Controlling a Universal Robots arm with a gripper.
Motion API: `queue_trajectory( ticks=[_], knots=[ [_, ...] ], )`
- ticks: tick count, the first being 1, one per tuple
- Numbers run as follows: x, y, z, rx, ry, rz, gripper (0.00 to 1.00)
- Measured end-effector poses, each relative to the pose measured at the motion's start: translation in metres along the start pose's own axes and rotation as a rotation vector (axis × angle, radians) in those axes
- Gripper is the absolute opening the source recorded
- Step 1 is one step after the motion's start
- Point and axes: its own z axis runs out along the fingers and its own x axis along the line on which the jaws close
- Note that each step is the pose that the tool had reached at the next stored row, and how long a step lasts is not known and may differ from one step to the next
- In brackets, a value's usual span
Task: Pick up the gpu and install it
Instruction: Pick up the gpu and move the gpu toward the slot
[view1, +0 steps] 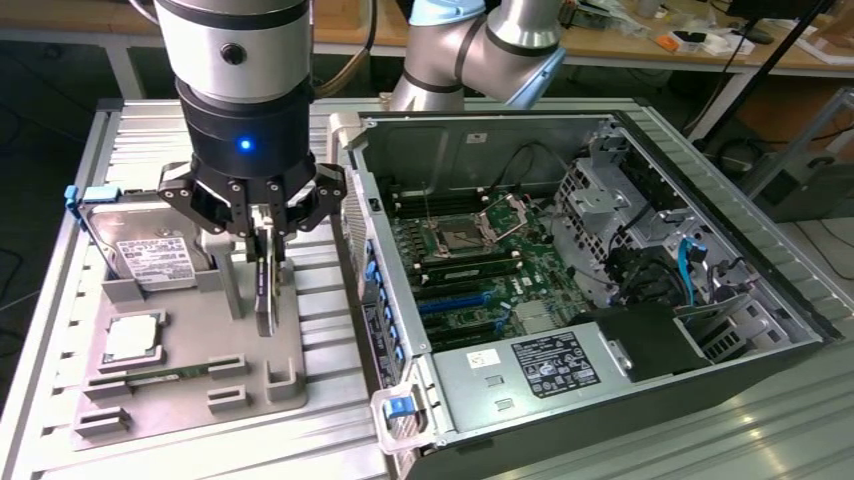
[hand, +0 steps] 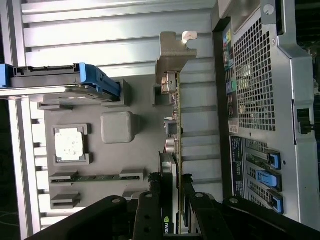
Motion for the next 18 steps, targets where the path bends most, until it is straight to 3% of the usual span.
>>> queue_trajectory(
  ticks=[18],
  knots=[
    [0.0000,0.0002,-0.0057,0.0008,-0.0001,0.001,0.27]
  ],
)
